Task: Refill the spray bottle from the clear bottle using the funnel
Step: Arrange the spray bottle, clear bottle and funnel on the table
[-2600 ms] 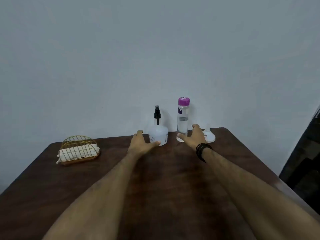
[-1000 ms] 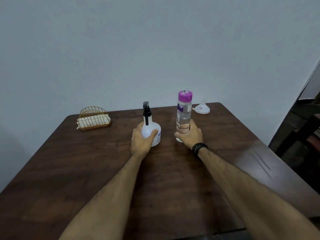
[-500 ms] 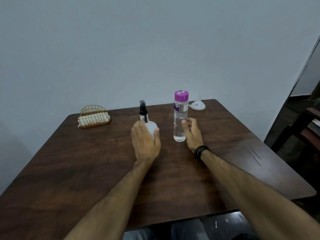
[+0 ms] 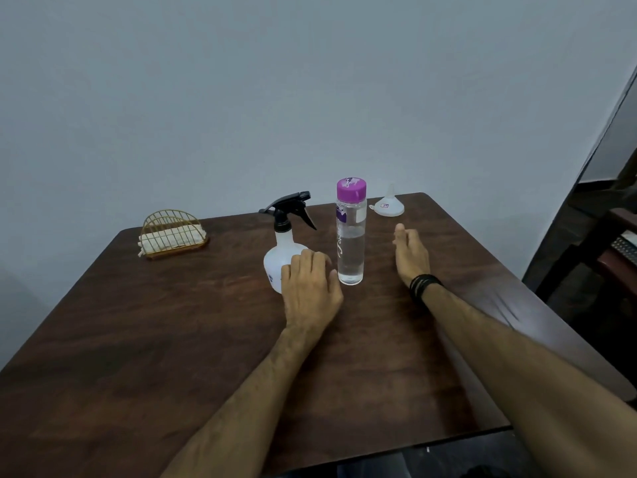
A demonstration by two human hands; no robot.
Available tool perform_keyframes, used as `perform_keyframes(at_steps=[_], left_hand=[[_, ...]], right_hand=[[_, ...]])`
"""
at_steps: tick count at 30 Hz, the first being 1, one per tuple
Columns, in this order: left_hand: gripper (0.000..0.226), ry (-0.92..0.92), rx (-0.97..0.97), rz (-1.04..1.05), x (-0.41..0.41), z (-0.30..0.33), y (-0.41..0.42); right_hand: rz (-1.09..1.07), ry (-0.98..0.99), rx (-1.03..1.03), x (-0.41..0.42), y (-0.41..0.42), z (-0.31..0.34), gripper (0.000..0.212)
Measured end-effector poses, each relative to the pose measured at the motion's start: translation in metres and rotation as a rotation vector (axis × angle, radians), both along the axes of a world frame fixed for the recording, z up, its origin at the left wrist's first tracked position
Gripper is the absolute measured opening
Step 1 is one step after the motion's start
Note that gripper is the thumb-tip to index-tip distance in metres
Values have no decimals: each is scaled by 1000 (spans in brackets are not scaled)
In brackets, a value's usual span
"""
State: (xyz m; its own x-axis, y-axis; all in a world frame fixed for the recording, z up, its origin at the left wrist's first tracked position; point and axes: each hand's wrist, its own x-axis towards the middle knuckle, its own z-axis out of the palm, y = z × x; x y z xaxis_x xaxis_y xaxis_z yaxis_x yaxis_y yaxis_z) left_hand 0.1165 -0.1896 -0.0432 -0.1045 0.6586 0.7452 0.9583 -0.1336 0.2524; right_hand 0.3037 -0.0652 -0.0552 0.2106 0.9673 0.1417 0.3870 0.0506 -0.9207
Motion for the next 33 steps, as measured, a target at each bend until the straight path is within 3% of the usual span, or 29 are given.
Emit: perform_keyframes(at_steps=[4, 8, 13, 17, 20, 23, 25, 28, 33], left_hand=[[12, -54, -51, -45, 3, -1, -3], [34, -137, -332, -45, 8, -11, -5], [48, -66, -545, -93, 8, -17, 10], [61, 41, -698, -108, 3, -26, 22], [62, 95, -738, -95, 3, -30, 27], [63, 109, -757, -87, 2, -32, 29], [66, 99, -771, -85, 2, -33, 30], [78, 100, -767, -90, 3, -32, 30], [79, 97, -776, -89, 2, -34, 31]], right_hand=[[-10, -57, 10, -1, 10, 3, 38], [-3, -181, 37, 9, 29, 4, 35], [29, -466, -50, 19, 56, 8, 58], [65, -500, -93, 17, 81, 7, 79], [61, -357, -78, 15, 108, 7, 81], [6, -183, -57, 10, 131, 8, 70], [-3, -115, -73, 6, 145, 11, 77], [-13, -192, -104, 4, 162, 10, 86], [-16, -475, -109, -3, 167, 7, 72]])
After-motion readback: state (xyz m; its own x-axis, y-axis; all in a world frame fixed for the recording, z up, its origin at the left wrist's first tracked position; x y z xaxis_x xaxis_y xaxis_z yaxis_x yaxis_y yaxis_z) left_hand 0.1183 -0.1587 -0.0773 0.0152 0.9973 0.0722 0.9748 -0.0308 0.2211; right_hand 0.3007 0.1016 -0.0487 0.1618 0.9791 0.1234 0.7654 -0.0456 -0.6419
